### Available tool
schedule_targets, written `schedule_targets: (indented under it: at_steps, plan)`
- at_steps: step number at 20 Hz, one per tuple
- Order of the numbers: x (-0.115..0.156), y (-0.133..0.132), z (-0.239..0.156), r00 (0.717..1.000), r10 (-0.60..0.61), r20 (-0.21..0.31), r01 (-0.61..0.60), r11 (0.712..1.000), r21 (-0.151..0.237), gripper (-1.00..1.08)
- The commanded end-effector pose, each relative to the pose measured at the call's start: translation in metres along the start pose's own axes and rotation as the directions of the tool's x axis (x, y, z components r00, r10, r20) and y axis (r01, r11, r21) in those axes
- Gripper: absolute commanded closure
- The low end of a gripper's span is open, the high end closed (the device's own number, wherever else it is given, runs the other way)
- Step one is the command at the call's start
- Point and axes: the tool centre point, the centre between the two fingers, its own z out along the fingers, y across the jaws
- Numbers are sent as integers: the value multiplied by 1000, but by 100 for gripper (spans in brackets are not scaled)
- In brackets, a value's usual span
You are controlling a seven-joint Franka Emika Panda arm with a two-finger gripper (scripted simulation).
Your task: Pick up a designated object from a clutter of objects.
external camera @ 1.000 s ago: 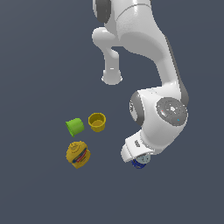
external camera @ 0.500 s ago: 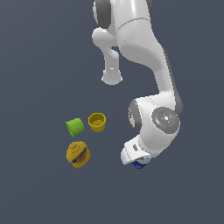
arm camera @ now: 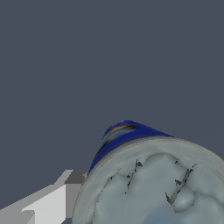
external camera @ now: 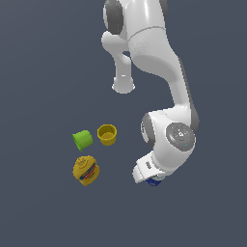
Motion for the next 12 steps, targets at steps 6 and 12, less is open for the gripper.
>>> schedule_targets:
  at_steps: [6, 12]
  plan:
    - [1, 0, -1, 1000, 0, -2, 0, 1000, 0, 108]
    - [-2, 1, -2, 1000, 0, 0, 0, 1000, 0, 108]
